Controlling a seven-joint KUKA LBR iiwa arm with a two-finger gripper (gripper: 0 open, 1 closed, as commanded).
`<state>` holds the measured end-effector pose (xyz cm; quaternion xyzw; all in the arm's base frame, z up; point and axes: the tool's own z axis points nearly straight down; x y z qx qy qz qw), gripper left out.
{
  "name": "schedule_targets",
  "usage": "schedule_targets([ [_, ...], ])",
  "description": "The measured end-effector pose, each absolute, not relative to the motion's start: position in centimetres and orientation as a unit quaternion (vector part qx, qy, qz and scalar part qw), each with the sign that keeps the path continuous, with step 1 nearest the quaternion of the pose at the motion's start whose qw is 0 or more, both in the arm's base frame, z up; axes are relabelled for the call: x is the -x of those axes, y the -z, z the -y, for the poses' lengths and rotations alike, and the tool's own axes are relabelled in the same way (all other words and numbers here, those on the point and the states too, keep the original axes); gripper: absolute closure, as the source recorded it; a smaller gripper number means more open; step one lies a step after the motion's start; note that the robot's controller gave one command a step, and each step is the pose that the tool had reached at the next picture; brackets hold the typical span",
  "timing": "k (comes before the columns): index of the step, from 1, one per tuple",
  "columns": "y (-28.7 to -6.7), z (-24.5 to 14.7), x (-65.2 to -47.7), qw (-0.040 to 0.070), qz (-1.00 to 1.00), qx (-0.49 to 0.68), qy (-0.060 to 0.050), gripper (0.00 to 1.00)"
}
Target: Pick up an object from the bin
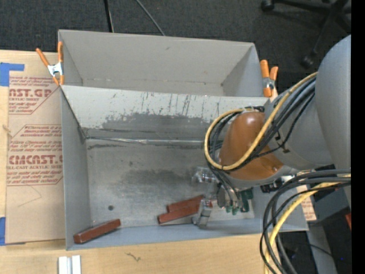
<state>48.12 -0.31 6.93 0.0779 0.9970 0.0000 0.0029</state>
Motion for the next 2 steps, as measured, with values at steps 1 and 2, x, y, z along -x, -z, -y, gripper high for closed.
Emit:
schedule_targets([
  [1, -6.96, 0.26, -48.25, 0.003, -0.997, -0.078, 0.000, 0.00],
  [2, -6.88, 0.26, -48.11, 0.000, -0.997, -0.078, 0.000, 1.00],
])
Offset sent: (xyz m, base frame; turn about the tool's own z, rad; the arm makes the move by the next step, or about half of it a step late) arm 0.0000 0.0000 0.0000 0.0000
